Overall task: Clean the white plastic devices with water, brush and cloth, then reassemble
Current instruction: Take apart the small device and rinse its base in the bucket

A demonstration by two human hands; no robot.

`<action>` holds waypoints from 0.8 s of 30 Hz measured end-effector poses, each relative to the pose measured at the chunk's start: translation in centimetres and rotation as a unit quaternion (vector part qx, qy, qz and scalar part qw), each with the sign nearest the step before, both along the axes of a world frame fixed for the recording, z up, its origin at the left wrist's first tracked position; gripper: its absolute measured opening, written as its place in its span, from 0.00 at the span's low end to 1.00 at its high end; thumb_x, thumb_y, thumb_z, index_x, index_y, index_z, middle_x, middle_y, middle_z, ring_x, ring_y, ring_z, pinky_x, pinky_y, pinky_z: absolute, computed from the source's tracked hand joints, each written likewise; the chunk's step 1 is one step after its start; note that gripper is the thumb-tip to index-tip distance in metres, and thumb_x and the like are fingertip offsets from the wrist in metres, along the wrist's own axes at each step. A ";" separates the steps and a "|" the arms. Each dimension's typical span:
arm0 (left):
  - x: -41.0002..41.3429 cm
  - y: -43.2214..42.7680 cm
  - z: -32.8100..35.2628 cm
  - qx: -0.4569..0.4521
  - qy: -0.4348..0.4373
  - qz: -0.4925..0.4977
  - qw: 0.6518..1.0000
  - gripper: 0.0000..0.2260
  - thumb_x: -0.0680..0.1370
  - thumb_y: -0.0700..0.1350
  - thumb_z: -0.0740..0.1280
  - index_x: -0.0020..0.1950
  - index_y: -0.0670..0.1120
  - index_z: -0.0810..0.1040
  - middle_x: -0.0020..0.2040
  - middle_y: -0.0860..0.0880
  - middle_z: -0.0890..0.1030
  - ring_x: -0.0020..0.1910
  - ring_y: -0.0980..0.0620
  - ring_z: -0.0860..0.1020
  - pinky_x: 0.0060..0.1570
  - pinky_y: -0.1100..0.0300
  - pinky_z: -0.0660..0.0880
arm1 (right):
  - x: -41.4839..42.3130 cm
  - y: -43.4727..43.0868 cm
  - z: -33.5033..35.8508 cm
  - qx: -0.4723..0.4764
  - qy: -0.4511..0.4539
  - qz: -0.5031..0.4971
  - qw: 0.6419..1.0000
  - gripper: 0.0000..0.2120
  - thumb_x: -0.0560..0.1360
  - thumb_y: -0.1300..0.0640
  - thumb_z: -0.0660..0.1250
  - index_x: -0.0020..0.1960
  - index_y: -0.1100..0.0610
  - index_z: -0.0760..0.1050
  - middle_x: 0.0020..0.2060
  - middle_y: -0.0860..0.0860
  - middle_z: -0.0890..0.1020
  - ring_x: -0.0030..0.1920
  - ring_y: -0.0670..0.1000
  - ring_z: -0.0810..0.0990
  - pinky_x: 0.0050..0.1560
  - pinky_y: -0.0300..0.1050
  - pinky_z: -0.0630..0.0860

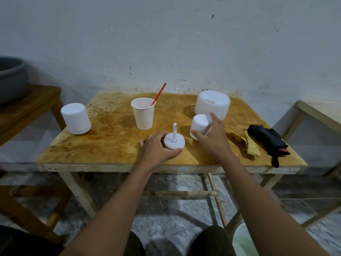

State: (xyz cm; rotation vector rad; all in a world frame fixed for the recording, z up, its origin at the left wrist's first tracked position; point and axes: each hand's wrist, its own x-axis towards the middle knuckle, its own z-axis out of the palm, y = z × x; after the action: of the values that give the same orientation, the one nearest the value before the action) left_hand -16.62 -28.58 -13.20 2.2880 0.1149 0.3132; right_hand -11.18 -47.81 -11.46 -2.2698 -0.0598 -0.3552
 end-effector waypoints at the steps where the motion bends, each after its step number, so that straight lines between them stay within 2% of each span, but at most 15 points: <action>1: 0.0 0.0 0.0 -0.002 -0.001 0.001 1.000 0.29 0.68 0.61 0.75 0.67 0.57 0.72 0.56 0.57 0.71 0.56 0.58 0.61 0.68 0.49 0.59 | -0.7 0.1 0.0 -0.007 -0.040 -0.035 0.999 0.37 0.74 0.45 0.70 0.77 0.52 0.58 0.71 0.54 0.65 0.69 0.53 0.66 0.63 0.50 0.71; 3: 0.3 0.1 -0.2 -0.004 -0.002 0.003 1.000 0.29 0.67 0.62 0.75 0.65 0.58 0.73 0.57 0.57 0.74 0.58 0.56 0.64 0.67 0.50 0.59 | -2.6 0.7 -0.1 -0.030 -0.148 -0.093 0.984 0.26 0.76 0.46 0.67 0.71 0.54 0.67 0.63 0.54 0.72 0.62 0.53 0.72 0.56 0.50 0.75; 4: 0.4 0.0 -0.3 -0.003 0.002 0.002 1.000 0.28 0.67 0.63 0.74 0.65 0.58 0.74 0.58 0.57 0.76 0.59 0.55 0.67 0.66 0.50 0.59 | -3.5 1.1 -0.1 -0.030 -0.171 -0.098 0.980 0.21 0.77 0.48 0.66 0.67 0.53 0.71 0.58 0.52 0.75 0.57 0.52 0.74 0.51 0.48 0.76; 5: 0.5 0.0 -0.3 -0.003 0.006 0.000 1.000 0.28 0.66 0.64 0.74 0.64 0.59 0.74 0.58 0.57 0.77 0.61 0.53 0.68 0.65 0.51 0.59 | -4.2 1.6 -0.1 -0.016 -0.159 -0.083 0.984 0.17 0.77 0.49 0.65 0.64 0.53 0.74 0.53 0.50 0.77 0.53 0.50 0.76 0.48 0.46 0.75; 7: 0.5 0.0 -0.1 -0.014 0.015 -0.001 1.000 0.28 0.66 0.66 0.73 0.63 0.60 0.74 0.59 0.56 0.78 0.62 0.52 0.69 0.63 0.51 0.58 | -5.2 2.4 0.1 0.036 -0.066 -0.030 0.997 0.12 0.79 0.50 0.63 0.59 0.51 0.78 0.48 0.47 0.79 0.49 0.47 0.77 0.44 0.42 0.72; 10: 0.2 0.2 0.4 -0.040 0.023 -0.013 0.999 0.27 0.67 0.63 0.75 0.63 0.58 0.74 0.60 0.55 0.78 0.63 0.51 0.68 0.61 0.51 0.59 | -5.7 2.8 0.5 0.115 0.039 0.022 0.992 0.12 0.80 0.50 0.61 0.56 0.53 0.81 0.48 0.47 0.82 0.48 0.46 0.78 0.41 0.37 0.70; 13: -0.5 0.3 1.2 -0.051 0.017 -0.038 0.998 0.30 0.66 0.62 0.76 0.65 0.58 0.73 0.62 0.55 0.76 0.66 0.48 0.68 0.56 0.53 0.55 | -6.2 2.0 1.9 0.170 0.123 0.037 0.977 0.11 0.81 0.47 0.60 0.50 0.50 0.79 0.46 0.48 0.81 0.48 0.51 0.80 0.41 0.41 0.72; 15: -1.1 -0.3 2.2 -0.046 0.005 -0.072 0.996 0.30 0.65 0.61 0.77 0.64 0.59 0.74 0.61 0.57 0.76 0.65 0.50 0.69 0.59 0.52 0.56 | -6.8 1.1 2.8 0.190 0.187 0.040 0.963 0.13 0.80 0.44 0.59 0.56 0.49 0.78 0.48 0.48 0.82 0.46 0.51 0.81 0.41 0.44 0.73; 17: -1.8 -1.2 3.1 -0.063 -0.006 -0.126 0.990 0.30 0.63 0.61 0.78 0.63 0.59 0.74 0.58 0.59 0.78 0.62 0.53 0.73 0.63 0.49 0.66 | -7.3 0.0 3.2 0.216 0.234 0.068 0.946 0.17 0.80 0.42 0.59 0.61 0.50 0.77 0.49 0.51 0.84 0.42 0.50 0.83 0.39 0.44 0.73; 19: -2.7 -2.3 4.0 -0.079 -0.010 -0.181 0.980 0.30 0.63 0.56 0.80 0.63 0.56 0.76 0.58 0.58 0.79 0.58 0.54 0.76 0.58 0.55 0.74 | -8.3 -1.6 3.3 0.250 0.263 0.092 0.927 0.19 0.80 0.41 0.59 0.63 0.50 0.76 0.47 0.52 0.85 0.40 0.50 0.83 0.38 0.44 0.73; 21: -3.7 -3.5 4.6 -0.088 0.002 -0.228 0.970 0.31 0.65 0.51 0.81 0.65 0.52 0.76 0.59 0.57 0.79 0.56 0.57 0.77 0.51 0.64 0.75 | -9.6 -3.3 3.3 0.283 0.278 0.108 0.912 0.18 0.80 0.42 0.59 0.63 0.52 0.76 0.46 0.53 0.85 0.40 0.50 0.83 0.39 0.45 0.73; 24: -5.4 -6.0 4.9 -0.100 0.016 -0.298 0.949 0.28 0.65 0.49 0.81 0.63 0.54 0.78 0.57 0.58 0.81 0.53 0.59 0.78 0.49 0.67 0.77 | -12.2 -6.1 3.0 0.334 0.264 0.121 0.897 0.16 0.82 0.49 0.60 0.62 0.57 0.78 0.46 0.56 0.82 0.39 0.49 0.80 0.38 0.44 0.73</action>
State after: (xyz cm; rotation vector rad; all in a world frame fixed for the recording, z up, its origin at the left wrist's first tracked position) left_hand -22.01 -34.61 -8.30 2.0109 -0.5003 -0.0520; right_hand -23.42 -53.96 -8.41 -1.5775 0.0551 0.3415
